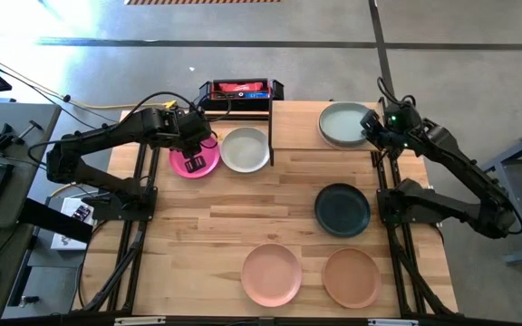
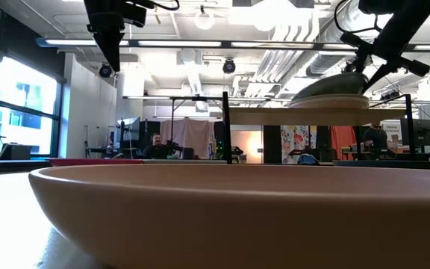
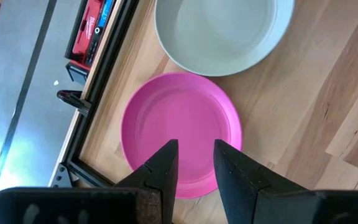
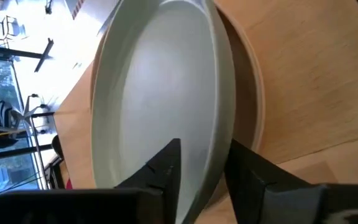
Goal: Place and stack plates onto a shelf
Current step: Stack the gray plate on top of the white plate
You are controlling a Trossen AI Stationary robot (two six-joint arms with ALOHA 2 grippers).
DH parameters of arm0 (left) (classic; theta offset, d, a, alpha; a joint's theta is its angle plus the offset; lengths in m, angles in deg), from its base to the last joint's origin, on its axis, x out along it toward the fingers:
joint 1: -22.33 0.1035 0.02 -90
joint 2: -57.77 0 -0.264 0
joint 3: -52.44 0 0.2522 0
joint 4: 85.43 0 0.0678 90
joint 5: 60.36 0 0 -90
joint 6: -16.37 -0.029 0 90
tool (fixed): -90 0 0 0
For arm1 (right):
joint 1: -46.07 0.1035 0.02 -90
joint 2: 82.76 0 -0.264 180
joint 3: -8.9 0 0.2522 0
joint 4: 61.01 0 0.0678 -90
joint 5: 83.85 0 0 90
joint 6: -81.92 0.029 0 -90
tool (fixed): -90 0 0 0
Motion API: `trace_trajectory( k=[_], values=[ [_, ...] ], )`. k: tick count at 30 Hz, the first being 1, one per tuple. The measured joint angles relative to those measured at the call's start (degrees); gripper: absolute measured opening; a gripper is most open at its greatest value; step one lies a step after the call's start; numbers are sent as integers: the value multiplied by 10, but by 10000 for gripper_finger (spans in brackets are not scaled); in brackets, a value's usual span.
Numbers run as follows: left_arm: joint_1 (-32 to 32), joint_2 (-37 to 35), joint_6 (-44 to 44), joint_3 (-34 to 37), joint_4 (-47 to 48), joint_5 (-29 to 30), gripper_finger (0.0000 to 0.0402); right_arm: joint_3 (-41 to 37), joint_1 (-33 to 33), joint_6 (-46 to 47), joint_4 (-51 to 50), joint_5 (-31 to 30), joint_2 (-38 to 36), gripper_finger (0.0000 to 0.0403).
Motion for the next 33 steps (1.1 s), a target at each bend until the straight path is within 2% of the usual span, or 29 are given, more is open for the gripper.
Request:
trace_trajectory(
  k=[10, 25, 33],
  values=[
    [0, 0, 0, 0, -1, 0, 90, 0, 0, -4, 0, 24, 0, 133],
    [0, 0, 1, 0, -1, -4, 90, 0, 0, -4, -2, 85, -36, 136],
    [0, 0, 2, 0, -1, -4, 90, 0, 0, 7, -60, 117, -39, 136]
  ],
)
